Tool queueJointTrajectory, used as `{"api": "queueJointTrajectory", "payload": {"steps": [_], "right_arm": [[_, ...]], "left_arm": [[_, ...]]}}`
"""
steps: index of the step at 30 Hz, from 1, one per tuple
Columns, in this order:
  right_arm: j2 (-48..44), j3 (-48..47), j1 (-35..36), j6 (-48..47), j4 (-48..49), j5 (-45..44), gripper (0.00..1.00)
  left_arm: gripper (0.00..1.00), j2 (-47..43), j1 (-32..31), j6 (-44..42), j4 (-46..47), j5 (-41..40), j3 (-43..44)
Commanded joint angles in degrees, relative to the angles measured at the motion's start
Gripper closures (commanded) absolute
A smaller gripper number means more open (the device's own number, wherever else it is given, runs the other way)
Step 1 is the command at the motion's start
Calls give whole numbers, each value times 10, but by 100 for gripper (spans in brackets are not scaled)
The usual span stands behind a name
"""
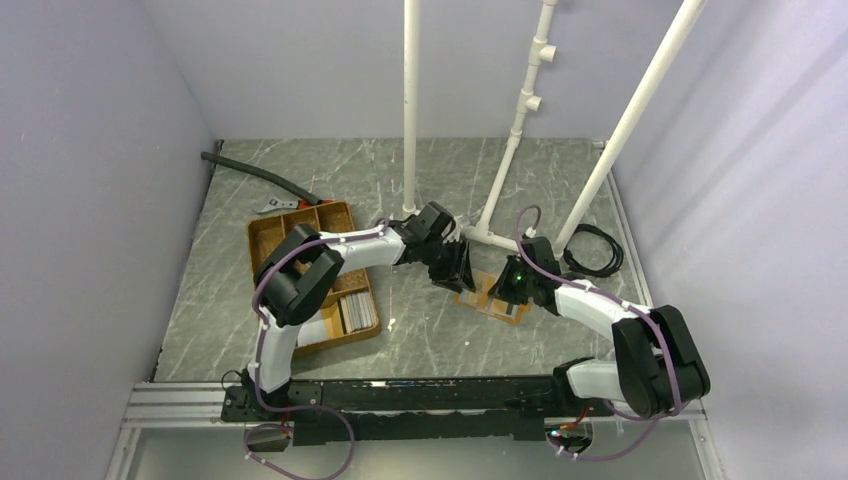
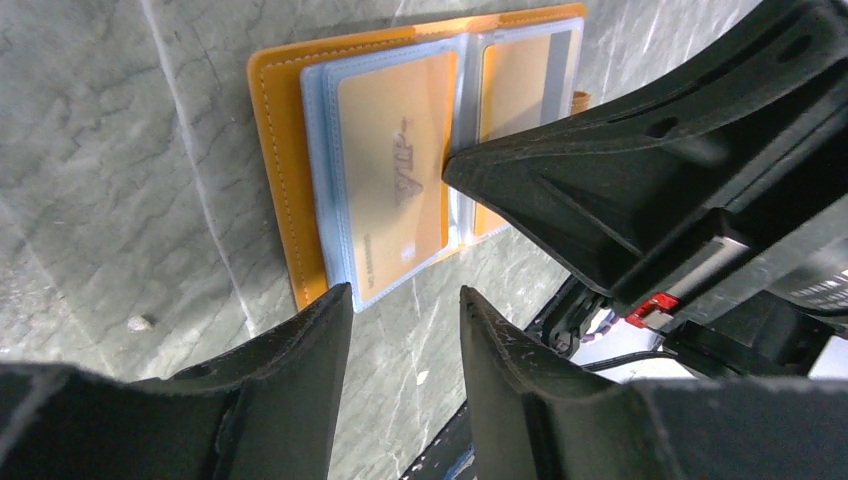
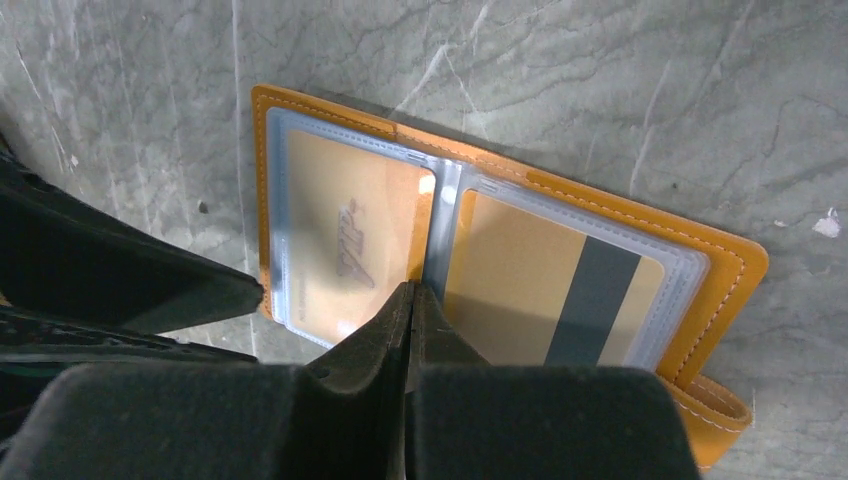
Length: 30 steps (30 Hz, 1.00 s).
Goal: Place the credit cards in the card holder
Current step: Turn over the card slot in the card holder.
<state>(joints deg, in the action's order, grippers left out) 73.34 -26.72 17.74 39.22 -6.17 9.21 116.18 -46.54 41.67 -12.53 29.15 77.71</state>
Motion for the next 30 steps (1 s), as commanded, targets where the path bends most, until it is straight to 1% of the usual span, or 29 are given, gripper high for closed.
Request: {"api": "queueJointTrajectory", "payload": {"steps": [1,10,14,17,20,23,25,30], "right_arm": [[18,17,1,0,-1,-26,100],[14,18,1,3,3,-21,100],[13,20,1,4,5,-20,100],[12,23,1,7,10,-14,100],[6,27,1,12,17,-3,100],[-14,36,1,20,24,9,100],[-27,42,0,27,33,21,100],[-27,49,0,49,59,46,100]], "left_arm": [[51,13,-13,1,6,0,28],[50,34,-19,-4,-6,-20,38],[48,25,-19,-5,-6,-30,32],[48,36,-19,4,4,2,38],[50,46,-17,38,57,53,29],[52,31,-15,94,173,91,-6],[52,21,-12,122,223,105,-23],[56,14,-13,141,250,101,-26]]}}
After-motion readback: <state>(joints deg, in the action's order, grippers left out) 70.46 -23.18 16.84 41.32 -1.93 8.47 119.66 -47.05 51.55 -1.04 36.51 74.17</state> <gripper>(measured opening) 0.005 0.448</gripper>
